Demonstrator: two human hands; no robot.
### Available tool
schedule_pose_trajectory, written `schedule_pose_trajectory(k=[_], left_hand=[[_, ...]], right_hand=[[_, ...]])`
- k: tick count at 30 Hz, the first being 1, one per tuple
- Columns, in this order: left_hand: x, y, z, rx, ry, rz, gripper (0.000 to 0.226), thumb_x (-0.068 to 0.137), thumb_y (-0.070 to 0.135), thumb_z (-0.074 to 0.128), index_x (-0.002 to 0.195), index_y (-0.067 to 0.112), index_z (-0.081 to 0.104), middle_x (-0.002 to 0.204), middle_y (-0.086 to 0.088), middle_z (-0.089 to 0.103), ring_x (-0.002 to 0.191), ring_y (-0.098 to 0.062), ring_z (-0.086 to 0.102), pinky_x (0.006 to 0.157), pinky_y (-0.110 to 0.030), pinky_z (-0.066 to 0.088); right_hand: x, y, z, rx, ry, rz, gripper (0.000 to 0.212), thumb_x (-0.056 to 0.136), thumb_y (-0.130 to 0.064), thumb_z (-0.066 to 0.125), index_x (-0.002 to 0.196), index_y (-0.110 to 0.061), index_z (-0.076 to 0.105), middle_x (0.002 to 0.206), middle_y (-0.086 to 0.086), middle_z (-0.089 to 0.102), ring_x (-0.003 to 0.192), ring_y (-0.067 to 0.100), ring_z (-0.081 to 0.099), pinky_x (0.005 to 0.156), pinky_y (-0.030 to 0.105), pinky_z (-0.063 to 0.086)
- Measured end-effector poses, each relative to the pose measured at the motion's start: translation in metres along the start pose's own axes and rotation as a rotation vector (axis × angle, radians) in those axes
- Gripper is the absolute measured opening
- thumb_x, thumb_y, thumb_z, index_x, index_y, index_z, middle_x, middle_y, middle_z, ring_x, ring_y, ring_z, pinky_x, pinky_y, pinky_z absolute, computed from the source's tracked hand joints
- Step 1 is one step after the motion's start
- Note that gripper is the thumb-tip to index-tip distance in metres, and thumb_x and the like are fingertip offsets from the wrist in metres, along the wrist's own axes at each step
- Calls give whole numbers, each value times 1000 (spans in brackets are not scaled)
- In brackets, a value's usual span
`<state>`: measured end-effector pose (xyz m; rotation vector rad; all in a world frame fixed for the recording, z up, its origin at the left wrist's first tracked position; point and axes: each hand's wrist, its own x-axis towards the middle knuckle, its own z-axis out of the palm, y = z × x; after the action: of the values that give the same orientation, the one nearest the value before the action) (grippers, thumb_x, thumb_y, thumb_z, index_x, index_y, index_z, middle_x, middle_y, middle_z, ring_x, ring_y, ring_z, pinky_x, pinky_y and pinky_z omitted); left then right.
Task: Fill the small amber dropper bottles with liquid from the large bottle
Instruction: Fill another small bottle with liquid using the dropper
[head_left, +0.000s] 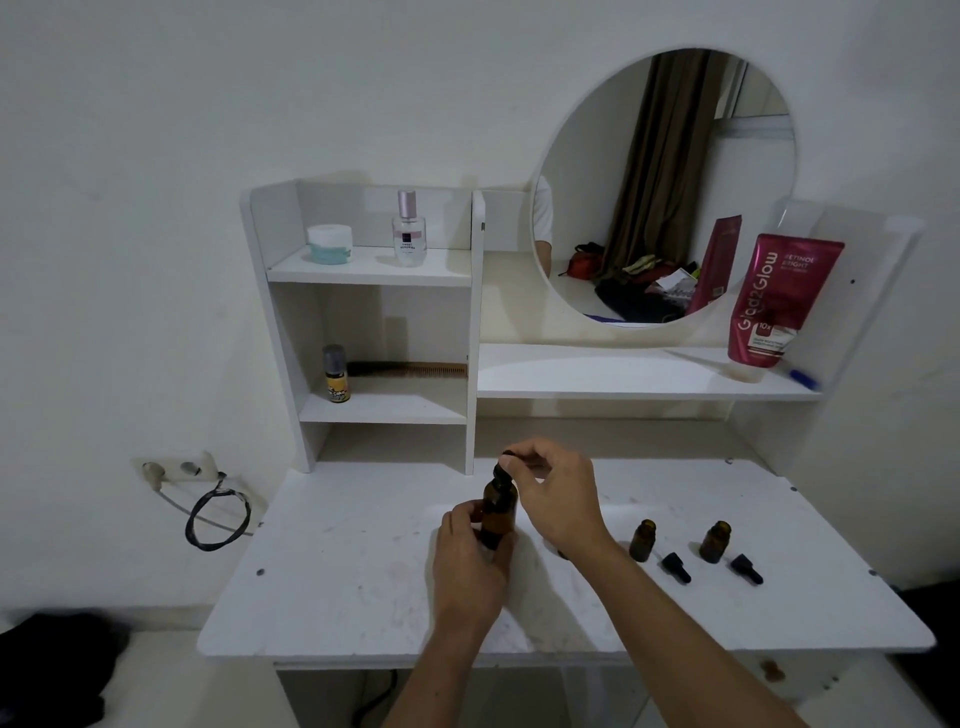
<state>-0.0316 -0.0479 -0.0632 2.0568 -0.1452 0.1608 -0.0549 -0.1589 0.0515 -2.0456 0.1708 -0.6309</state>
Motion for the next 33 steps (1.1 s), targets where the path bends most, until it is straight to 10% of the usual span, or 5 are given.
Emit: schedule_pose_trajectory(k=[21,33], left_hand=[[-14,14,-10,-99,25,-38,70,85,29,83,141,17,43,125,3,54,108,-15,57,91,-26,51],[-58,37,13,-197,20,-40,49,84,23,85,118,26,49,109,9,58,94,-9,57,76,-14,45]], right_hand=[[0,-38,-31,179,96,-93,13,95,-14,72,106,-21,75,97,-14,76,93,-6,69,84,5,50],[-20,-35,-91,200,196,-162,16,96,-15,73,112,-15,76,101,-9,77,98,2,73,89,13,55]])
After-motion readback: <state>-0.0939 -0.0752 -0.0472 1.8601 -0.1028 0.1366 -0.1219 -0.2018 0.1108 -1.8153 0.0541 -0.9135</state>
